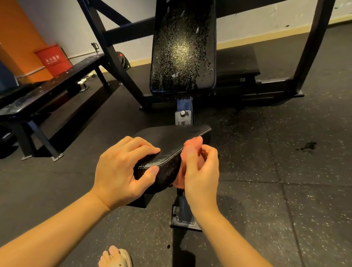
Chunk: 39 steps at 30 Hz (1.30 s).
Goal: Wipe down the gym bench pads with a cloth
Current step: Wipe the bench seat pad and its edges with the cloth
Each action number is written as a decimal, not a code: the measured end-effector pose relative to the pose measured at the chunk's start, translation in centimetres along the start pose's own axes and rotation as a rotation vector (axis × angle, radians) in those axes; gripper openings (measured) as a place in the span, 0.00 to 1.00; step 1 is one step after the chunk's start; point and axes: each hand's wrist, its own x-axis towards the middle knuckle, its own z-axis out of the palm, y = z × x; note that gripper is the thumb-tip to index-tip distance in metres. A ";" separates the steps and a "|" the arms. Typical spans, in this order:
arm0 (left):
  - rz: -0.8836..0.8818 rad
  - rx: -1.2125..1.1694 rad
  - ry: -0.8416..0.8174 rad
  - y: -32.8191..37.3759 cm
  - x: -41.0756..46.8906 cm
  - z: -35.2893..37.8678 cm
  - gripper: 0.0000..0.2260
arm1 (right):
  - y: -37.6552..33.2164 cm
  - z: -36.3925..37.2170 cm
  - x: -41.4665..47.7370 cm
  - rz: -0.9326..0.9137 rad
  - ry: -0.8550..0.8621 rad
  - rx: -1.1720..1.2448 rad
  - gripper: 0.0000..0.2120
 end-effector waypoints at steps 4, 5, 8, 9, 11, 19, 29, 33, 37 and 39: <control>0.001 -0.022 -0.014 -0.3 0.2 0.1 0.20 | -0.6 0.7 -5.2 -0.223 -0.101 -0.024 0.10; 0.005 -0.030 -0.015 -0.4 0.2 0.1 0.21 | -0.8 0.9 -6.4 -0.272 -0.146 -0.025 0.11; 0.024 -0.036 -0.002 -0.4 0.0 0.1 0.20 | 1.0 0.4 -4.0 -0.223 -0.101 -0.028 0.09; 0.029 -0.031 0.004 -0.3 0.0 0.1 0.19 | 1.7 -0.2 -2.0 -0.130 -0.049 -0.028 0.08; 0.025 -0.021 0.006 -0.2 0.0 0.1 0.19 | 2.1 -0.9 0.2 -0.017 0.015 -0.066 0.06; 0.020 -0.029 -0.001 -0.2 0.2 0.0 0.19 | 3.2 0.7 -0.8 -0.152 0.011 -0.043 0.05; 0.021 -0.015 0.003 -0.1 0.1 0.1 0.19 | 3.8 -0.7 1.6 -0.094 -0.026 -0.160 0.06; 0.015 -0.022 0.002 -0.3 0.1 0.1 0.20 | 1.0 1.7 -1.4 -0.404 -0.106 -0.073 0.07; 0.007 -0.002 0.013 0.0 0.1 0.2 0.19 | 4.5 0.6 5.9 0.001 0.072 -0.260 0.02; -0.002 -0.006 0.008 0.1 0.0 0.2 0.19 | 5.3 -0.1 7.6 0.193 0.094 -0.270 0.02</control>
